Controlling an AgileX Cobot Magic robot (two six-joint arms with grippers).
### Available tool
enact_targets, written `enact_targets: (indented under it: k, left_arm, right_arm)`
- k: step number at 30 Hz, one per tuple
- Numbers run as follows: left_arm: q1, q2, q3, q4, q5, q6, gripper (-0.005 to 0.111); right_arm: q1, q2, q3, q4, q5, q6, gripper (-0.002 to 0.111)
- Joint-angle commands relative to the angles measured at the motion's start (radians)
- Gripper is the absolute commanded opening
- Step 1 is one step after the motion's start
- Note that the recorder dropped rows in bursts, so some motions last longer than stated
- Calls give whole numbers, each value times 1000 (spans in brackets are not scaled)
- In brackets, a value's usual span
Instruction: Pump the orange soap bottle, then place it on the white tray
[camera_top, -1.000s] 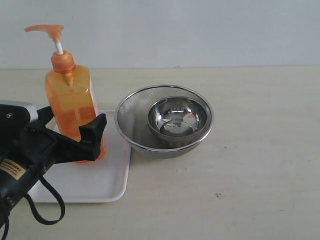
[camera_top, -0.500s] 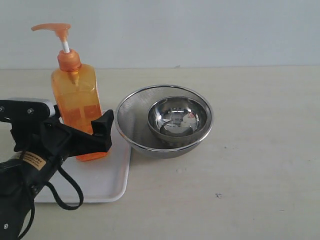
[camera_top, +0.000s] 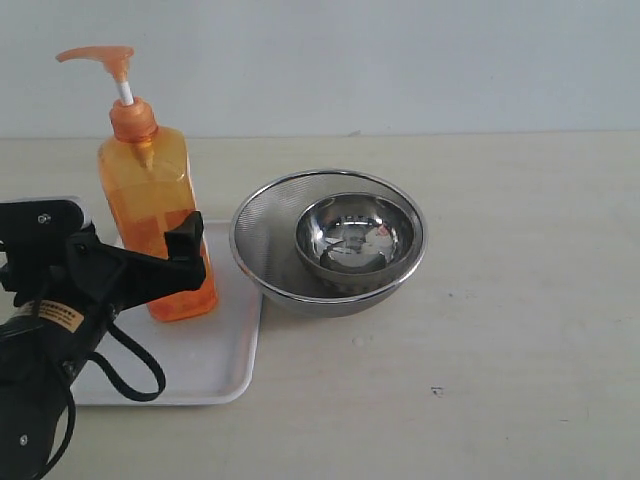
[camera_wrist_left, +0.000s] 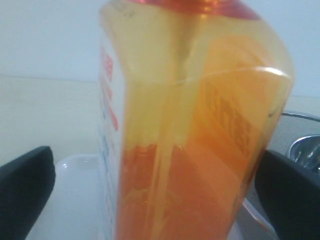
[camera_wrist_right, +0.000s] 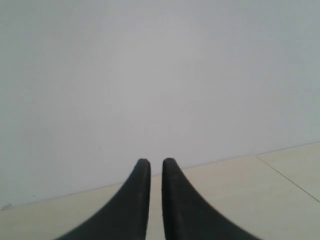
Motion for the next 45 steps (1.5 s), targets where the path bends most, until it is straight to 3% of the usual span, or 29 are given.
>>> enact_targets:
  k: [1,45]
  left_arm:
    - [-3,2,-13,-13,-9,0,110]
    - [24,78,-126,-19,-9,135,109]
  right_arm:
    - [-3,-6,2,-5,-7,-2,6]
    - [-3,-6,2,-5,-6,-2,6]
